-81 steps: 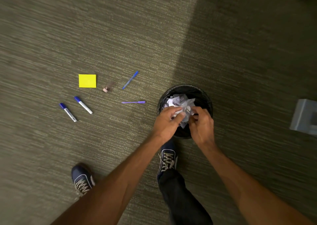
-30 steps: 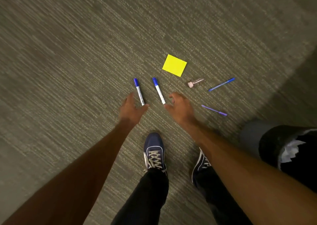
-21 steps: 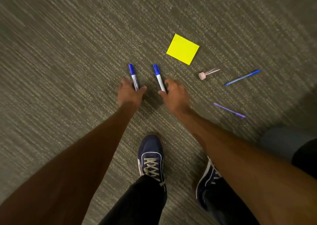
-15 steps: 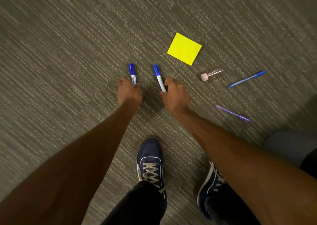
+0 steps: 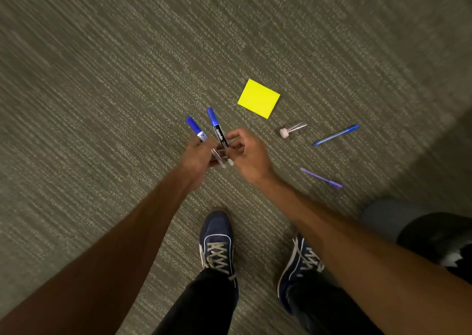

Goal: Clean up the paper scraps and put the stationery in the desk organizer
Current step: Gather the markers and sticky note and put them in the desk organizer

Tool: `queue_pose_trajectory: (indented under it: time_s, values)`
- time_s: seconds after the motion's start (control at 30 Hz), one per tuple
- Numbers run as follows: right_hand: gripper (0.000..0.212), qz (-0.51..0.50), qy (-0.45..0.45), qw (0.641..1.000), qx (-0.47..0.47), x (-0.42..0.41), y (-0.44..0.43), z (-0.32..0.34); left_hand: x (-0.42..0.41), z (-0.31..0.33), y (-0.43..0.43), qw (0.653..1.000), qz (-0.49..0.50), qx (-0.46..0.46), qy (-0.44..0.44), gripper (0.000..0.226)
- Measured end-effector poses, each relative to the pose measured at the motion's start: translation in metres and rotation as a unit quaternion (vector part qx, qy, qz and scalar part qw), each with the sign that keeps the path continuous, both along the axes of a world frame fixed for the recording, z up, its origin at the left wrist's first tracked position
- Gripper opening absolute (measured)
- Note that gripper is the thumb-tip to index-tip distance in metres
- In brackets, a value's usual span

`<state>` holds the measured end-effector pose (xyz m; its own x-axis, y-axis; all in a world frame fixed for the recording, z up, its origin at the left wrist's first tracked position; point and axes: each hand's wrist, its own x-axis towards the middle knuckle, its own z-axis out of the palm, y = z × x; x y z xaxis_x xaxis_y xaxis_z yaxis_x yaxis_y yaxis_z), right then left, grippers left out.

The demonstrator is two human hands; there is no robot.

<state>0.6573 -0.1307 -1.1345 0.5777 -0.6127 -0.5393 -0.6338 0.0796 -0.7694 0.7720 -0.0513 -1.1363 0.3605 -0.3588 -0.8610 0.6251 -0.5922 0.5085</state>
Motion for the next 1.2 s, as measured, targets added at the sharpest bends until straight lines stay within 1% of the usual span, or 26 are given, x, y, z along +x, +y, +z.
queue_pose_trajectory:
  time_s: [0.13, 0.2, 0.37, 0.47, 0.57, 0.67, 0.83, 0.9, 0.97, 1.07, 1.13, 1.2]
  values:
    - [0.02, 0.008, -0.015, 1.0, -0.014, -0.007, 0.003, 0.02, -0.004, 0.02, -0.002, 0.997, 0.027, -0.043, 0.06, 0.018]
    - [0.021, 0.022, -0.015, 0.999, -0.038, -0.01, 0.002, 0.024, -0.006, 0.028, -0.004, 0.995, 0.04, -0.055, 0.077, 0.014]
    - [0.021, 0.04, -0.032, 0.996, -0.07, -0.012, -0.009, 0.02, -0.006, 0.028, -0.012, 0.994, 0.074, -0.043, 0.065, 0.013]
    - [0.013, 0.031, -0.023, 0.99, -0.138, -0.011, -0.024, 0.008, -0.002, 0.02, -0.019, 0.992, 0.087, -0.062, 0.068, 0.015]
    - [0.019, 0.031, 0.024, 0.979, -0.201, -0.011, -0.053, -0.02, 0.0, 0.011, -0.025, 0.988, 0.107, -0.09, 0.07, 0.012]
    - [0.027, 0.068, 0.095, 0.959, -0.259, -0.011, -0.088, -0.05, 0.001, -0.005, -0.029, 0.988, 0.101, -0.101, 0.062, 0.011]
    - [0.059, 0.108, 0.156, 0.935, -0.298, 0.002, -0.132, -0.083, 0.005, -0.031, -0.031, 0.991, 0.089, -0.091, 0.049, 0.012]
    - [0.066, 0.124, 0.178, 0.923, -0.318, 0.008, -0.134, -0.093, 0.006, -0.037, -0.03, 0.991, 0.089, -0.088, 0.048, 0.015]
    - [0.065, 0.138, 0.196, 0.906, -0.35, 0.012, -0.13, -0.099, 0.006, -0.04, -0.028, 0.991, 0.088, -0.09, 0.051, 0.016]
    - [0.059, 0.127, 0.211, 0.893, -0.378, 0.019, -0.124, -0.099, 0.005, -0.037, -0.027, 0.991, 0.083, -0.092, 0.05, 0.016]
    - [0.056, 0.115, 0.222, 0.896, -0.367, 0.022, -0.123, -0.098, 0.004, -0.035, -0.027, 0.991, 0.083, -0.089, 0.05, 0.015]
    - [0.053, 0.088, 0.222, 0.915, -0.325, 0.023, -0.126, -0.098, 0.004, -0.032, -0.028, 0.991, 0.083, -0.087, 0.052, 0.015]
